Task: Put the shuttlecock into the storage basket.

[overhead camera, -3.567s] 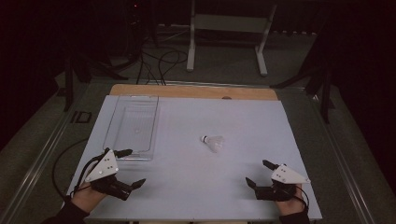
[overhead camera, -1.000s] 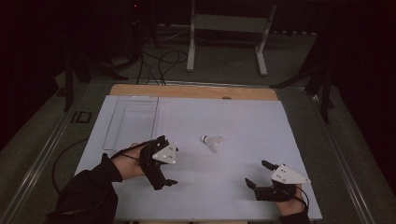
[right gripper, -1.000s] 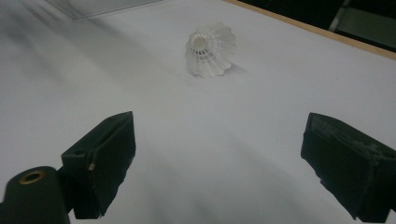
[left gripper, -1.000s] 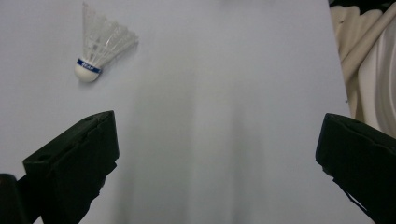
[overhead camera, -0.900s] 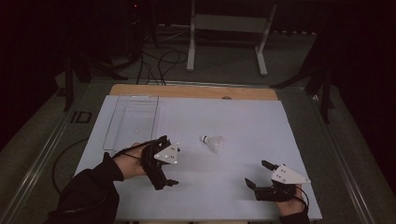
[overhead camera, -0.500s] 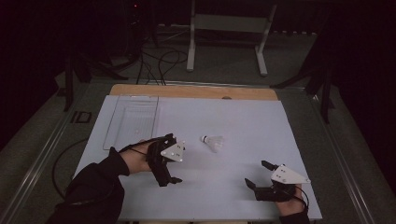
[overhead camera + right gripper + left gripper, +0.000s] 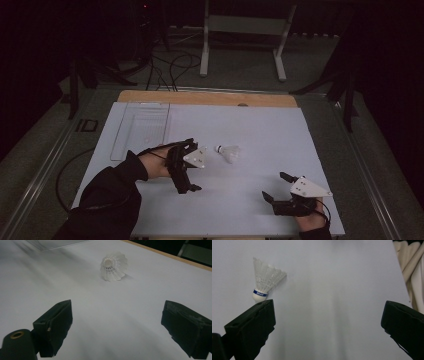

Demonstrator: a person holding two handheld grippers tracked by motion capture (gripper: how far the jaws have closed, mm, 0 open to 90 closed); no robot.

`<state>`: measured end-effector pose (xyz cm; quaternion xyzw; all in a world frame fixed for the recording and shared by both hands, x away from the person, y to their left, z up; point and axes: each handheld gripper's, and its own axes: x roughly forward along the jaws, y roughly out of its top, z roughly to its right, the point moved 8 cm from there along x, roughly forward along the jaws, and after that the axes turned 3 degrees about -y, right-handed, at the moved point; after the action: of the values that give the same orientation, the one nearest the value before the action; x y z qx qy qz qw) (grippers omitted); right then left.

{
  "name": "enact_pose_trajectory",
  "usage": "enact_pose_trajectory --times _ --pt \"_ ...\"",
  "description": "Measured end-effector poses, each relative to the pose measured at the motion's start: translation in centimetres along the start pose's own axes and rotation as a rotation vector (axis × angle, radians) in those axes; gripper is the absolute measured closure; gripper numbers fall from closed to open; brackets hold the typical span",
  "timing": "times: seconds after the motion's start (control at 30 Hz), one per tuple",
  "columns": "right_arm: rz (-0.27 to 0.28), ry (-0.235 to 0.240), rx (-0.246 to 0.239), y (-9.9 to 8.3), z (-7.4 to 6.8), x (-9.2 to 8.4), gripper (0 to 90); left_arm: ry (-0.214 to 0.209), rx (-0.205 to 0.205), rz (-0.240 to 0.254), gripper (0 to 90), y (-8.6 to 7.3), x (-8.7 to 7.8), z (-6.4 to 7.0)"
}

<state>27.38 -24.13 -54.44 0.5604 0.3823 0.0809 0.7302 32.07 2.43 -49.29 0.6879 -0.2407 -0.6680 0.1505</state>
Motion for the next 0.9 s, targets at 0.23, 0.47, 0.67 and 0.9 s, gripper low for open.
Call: enact_pose_trajectory --times 0.23,0.47,0.67,0.9 --pt "0.003 0.000 -0.001 0.0 0.0 0.0 10.1 0.015 0.004 -0.015 0.4 0.5 0.5 -1.1" --pt "0.006 0.000 0.000 0.0 0.1 0.0 10.2 0.036 -0.048 -0.021 0.3 1.1 0.9 -2.3" --pt "0.005 0.002 0.002 0.0 0.1 0.0 10.1 0.044 -0.016 -0.057 0.3 1.5 1.7 -3.2" --pt "0.004 0.001 0.000 0.0 0.1 -0.1 10.1 0.025 0.024 -0.077 0.3 2.1 2.7 -4.2"
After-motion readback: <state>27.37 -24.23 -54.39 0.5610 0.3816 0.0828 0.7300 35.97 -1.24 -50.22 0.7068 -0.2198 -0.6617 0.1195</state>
